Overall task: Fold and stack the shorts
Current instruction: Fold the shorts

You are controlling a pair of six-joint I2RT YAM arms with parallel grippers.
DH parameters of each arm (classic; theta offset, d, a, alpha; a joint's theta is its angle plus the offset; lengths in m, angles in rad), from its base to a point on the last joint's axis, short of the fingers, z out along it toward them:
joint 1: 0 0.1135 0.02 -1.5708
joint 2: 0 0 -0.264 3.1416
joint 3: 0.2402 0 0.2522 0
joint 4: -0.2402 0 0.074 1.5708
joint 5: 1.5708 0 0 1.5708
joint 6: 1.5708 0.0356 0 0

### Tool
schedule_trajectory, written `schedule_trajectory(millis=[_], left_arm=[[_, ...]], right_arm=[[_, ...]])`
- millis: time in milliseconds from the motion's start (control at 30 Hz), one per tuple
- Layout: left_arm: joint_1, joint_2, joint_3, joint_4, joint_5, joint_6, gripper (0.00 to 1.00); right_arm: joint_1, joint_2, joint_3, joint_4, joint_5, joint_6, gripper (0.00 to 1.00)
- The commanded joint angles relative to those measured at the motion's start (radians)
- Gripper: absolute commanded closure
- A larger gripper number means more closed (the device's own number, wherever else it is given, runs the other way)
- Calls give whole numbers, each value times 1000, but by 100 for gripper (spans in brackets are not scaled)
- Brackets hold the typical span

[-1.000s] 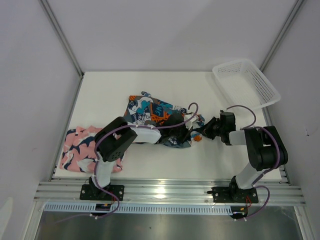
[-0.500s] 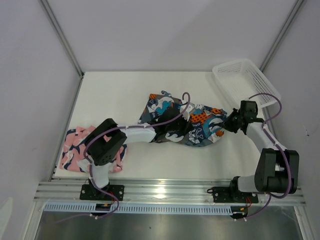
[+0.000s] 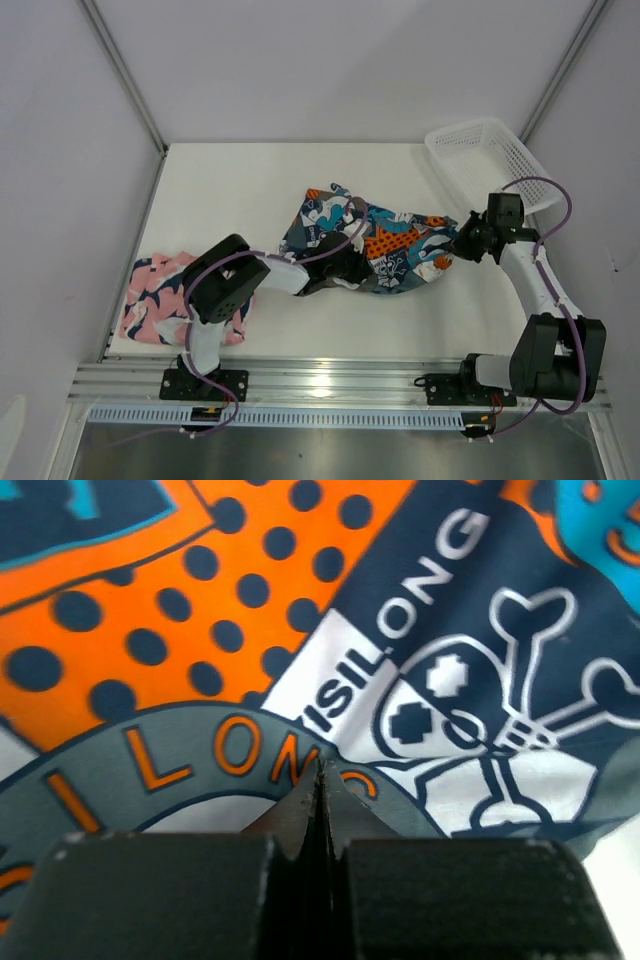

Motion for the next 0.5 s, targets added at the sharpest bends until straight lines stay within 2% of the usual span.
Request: schedule_trajectory(millis=[0, 167, 233, 467], left_arm=[[-2, 6, -23, 87, -82, -62, 100], [-26, 44, -55, 182, -127, -106, 100], [-60, 55, -54, 200, -200, -106, 100], [-141, 110, 49, 191, -315, -154, 100]], right_arm=[[-7, -77, 38, -40, 32, 9, 100], [-7, -101, 95, -62, 10, 68, 100], [1, -88, 130, -100, 7, 97, 100], [60, -66, 210, -112, -19, 181, 100]])
